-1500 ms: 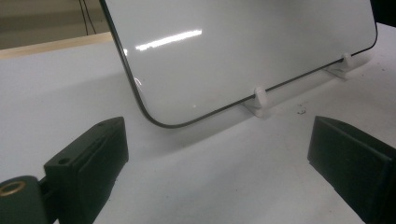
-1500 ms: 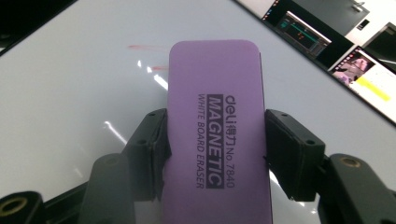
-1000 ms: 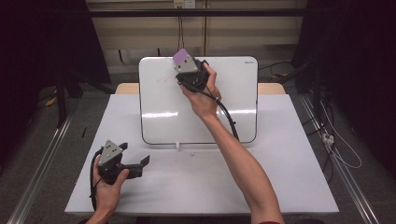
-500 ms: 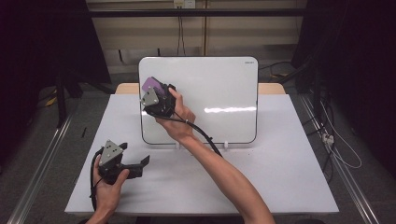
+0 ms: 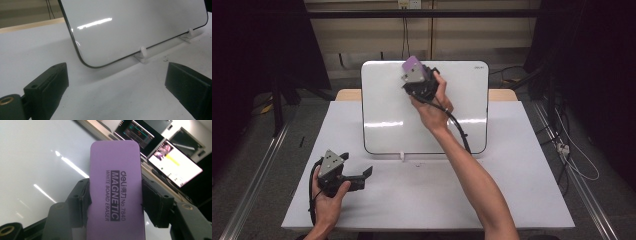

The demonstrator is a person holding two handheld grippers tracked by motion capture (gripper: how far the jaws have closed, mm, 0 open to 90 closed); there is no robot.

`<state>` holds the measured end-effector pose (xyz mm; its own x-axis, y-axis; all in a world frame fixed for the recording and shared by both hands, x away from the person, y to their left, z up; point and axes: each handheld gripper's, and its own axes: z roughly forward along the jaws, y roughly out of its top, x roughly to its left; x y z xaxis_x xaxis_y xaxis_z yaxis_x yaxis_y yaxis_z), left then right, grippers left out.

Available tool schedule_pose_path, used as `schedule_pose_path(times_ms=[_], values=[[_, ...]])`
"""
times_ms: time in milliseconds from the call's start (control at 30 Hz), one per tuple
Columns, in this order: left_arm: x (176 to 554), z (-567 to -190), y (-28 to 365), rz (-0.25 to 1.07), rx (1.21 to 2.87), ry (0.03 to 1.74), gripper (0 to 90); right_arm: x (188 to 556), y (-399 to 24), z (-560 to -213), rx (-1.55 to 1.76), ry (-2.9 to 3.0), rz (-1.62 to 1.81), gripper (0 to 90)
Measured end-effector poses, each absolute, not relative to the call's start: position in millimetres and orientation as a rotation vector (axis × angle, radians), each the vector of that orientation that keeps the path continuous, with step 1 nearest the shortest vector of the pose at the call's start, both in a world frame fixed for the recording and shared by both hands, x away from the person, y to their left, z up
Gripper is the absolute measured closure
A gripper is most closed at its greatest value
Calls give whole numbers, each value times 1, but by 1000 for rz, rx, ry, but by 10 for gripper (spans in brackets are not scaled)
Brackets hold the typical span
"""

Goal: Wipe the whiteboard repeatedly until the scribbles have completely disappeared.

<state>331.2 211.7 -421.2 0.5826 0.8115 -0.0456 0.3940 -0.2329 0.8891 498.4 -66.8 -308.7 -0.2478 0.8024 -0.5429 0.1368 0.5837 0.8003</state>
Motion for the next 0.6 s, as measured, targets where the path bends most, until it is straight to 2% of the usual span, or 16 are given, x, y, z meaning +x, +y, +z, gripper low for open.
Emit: schedule_pose_path(times_ms=[200, 600], values=[[331, -421, 212, 541, 1849, 979, 49, 500, -97, -302, 861, 1696, 800, 427], [331, -424, 212, 513, 1852, 978, 49, 473, -111, -318, 888, 1736, 1065, 427]])
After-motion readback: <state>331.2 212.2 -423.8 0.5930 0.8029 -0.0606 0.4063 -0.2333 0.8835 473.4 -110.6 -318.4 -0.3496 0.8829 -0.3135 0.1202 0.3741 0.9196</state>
